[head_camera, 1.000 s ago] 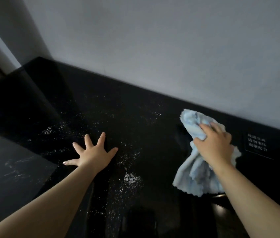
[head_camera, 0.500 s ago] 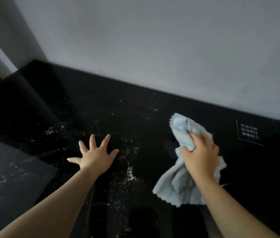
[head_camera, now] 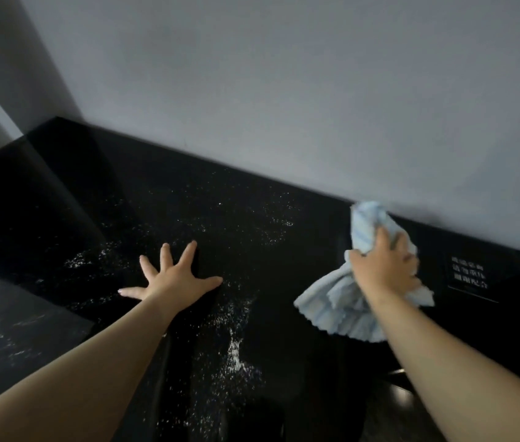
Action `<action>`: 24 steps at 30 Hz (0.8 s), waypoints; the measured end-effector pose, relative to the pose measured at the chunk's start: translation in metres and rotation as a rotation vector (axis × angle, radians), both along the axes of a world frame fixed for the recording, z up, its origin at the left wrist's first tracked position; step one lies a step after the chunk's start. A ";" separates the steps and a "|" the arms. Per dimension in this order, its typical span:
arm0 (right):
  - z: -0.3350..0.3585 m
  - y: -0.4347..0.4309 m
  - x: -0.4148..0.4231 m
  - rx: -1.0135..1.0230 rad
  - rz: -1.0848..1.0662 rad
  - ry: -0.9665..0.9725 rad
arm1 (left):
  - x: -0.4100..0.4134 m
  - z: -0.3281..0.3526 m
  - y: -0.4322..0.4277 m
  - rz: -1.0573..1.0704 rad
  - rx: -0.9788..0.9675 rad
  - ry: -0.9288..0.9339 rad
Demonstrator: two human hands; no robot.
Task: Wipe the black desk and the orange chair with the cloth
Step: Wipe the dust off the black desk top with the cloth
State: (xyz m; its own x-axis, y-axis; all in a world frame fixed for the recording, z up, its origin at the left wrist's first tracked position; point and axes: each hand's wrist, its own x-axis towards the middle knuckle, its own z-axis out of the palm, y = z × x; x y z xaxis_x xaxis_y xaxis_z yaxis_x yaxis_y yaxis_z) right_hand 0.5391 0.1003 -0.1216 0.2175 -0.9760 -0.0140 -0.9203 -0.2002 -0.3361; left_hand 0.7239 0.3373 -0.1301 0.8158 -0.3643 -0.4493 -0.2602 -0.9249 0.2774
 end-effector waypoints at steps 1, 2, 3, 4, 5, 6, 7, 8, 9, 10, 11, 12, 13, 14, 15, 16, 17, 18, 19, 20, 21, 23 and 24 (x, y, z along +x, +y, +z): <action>-0.003 -0.013 0.004 0.038 -0.039 0.038 | 0.002 0.000 -0.005 0.005 0.018 0.018; -0.008 -0.023 0.011 0.045 -0.043 0.080 | 0.004 0.000 -0.008 0.004 0.034 0.023; -0.011 -0.030 0.020 0.041 -0.032 0.117 | 0.005 -0.001 -0.009 0.004 0.045 0.024; -0.013 -0.037 0.032 0.036 -0.018 0.144 | 0.006 -0.003 -0.009 0.004 0.052 0.021; -0.013 -0.044 0.046 0.027 -0.002 0.155 | 0.007 -0.005 -0.008 0.002 0.056 0.017; -0.012 -0.049 0.058 0.020 0.019 0.163 | 0.007 -0.005 -0.007 0.001 0.058 0.016; -0.010 -0.052 0.072 0.016 0.054 0.178 | 0.007 -0.006 -0.007 0.005 0.060 0.018; -0.008 -0.052 0.086 0.010 0.106 0.193 | 0.009 -0.006 -0.008 0.009 0.062 0.022; -0.005 -0.048 0.097 -0.002 0.179 0.199 | 0.009 -0.006 -0.009 0.008 0.067 0.026; -0.003 -0.040 0.107 -0.016 0.275 0.189 | 0.010 -0.005 -0.009 0.003 0.073 0.027; -0.002 -0.027 0.113 -0.019 0.391 0.169 | 0.010 -0.005 -0.009 -0.002 0.078 0.026; -0.002 -0.013 0.116 -0.007 0.526 0.142 | 0.010 -0.006 -0.009 -0.003 0.080 0.024; -0.002 0.002 0.116 0.025 0.670 0.092 | 0.010 -0.007 -0.008 -0.001 0.078 0.019; -0.002 0.014 0.112 0.079 0.796 0.005 | 0.009 -0.007 -0.008 0.000 0.078 0.012; 0.002 0.021 0.106 0.139 0.871 -0.107 | 0.009 -0.008 -0.007 -0.002 0.078 0.006; 0.008 0.019 0.101 0.146 0.882 -0.226 | 0.008 -0.009 -0.007 -0.004 0.077 0.003; 0.012 0.009 0.101 0.088 0.834 -0.317 | 0.009 -0.009 -0.007 -0.005 0.077 0.002; 0.016 -0.007 0.103 -0.010 0.743 -0.348 | 0.010 -0.008 -0.007 -0.008 0.079 0.003; 0.019 -0.025 0.107 -0.094 0.636 -0.305 | 0.011 -0.007 -0.008 -0.015 0.085 0.007; 0.022 -0.041 0.112 -0.121 0.549 -0.188 | 0.011 -0.005 -0.008 -0.023 0.094 0.015; 0.023 -0.051 0.119 -0.082 0.500 -0.041 | 0.012 -0.004 -0.009 -0.026 0.099 0.024; 0.016 -0.056 0.139 0.037 0.502 0.202 | 0.013 -0.003 -0.010 -0.023 0.099 0.032; 0.010 -0.051 0.150 0.042 0.525 0.275 | 0.013 -0.003 -0.010 -0.020 0.099 0.033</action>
